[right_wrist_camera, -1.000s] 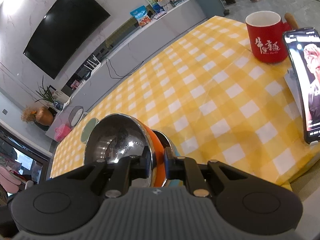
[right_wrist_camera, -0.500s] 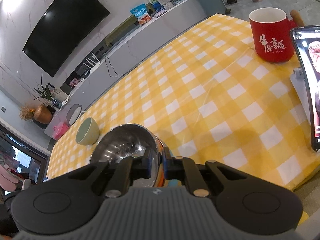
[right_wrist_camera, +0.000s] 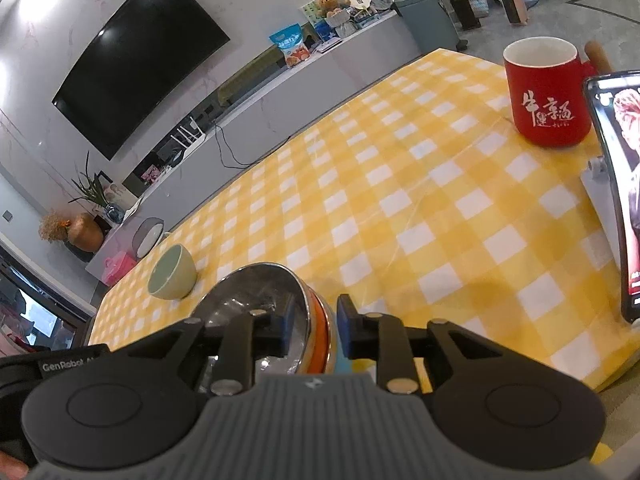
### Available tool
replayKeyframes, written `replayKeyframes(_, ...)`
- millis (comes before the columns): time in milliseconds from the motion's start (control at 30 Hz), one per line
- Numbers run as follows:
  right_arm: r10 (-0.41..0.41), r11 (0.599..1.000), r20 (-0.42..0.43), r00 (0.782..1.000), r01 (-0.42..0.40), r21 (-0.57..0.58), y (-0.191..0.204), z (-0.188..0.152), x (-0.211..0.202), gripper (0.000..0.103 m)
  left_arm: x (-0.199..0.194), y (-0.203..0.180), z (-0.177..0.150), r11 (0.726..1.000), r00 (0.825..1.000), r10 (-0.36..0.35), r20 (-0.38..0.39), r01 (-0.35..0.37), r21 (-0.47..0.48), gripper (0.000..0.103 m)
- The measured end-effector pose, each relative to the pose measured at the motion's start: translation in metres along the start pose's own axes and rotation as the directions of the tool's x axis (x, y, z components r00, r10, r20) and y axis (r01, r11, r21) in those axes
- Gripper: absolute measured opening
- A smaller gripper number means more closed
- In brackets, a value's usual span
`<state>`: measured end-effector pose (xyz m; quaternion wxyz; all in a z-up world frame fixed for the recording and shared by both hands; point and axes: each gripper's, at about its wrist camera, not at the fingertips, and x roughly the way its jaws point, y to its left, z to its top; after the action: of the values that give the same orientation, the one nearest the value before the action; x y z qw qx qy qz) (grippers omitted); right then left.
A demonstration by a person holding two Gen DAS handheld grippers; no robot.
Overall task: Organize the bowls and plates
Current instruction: 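Carry the orange bowl with both grippers and lower it into the blue bowl, then open both grippers and pull them back from the nested bowls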
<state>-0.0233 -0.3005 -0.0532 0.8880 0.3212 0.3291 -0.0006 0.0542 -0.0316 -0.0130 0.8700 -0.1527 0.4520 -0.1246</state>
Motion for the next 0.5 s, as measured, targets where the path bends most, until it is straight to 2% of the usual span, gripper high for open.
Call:
replayKeyframes(67,0.001,1.0,0.01,1.0,-0.001,-0.007,0.0,0.0,0.0,0.022,0.003,0.002,-0.002,1.0,1.0,-0.01,-0.007,0.01,-0.01,0.016)
replayKeyframes(167,0.005,1.0,0.017,1.0,-0.005,-0.015,0.001,-0.001,0.001,0.007,0.004,0.002,-0.003,1.0,1.0,-0.02,-0.017,0.019,-0.011,0.012)
replayKeyframes(200,0.008,1.0,0.013,1.0,-0.008,-0.017,0.001,-0.001,0.002,0.006,0.005,0.002,-0.003,1.0,1.0,-0.012,-0.016,0.012,-0.004,0.011)
replayKeyframes(367,0.003,1.0,0.008,1.0,-0.003,-0.024,0.002,-0.001,0.004,0.005,0.003,0.005,-0.003,1.0,1.0,-0.019,-0.016,0.018,-0.012,0.011)
replayKeyframes(500,0.007,0.999,0.031,1.0,-0.005,-0.042,0.005,-0.001,-0.001,0.012,-0.005,0.007,0.001,1.0,1.0,-0.013,0.011,0.014,-0.009,0.015)
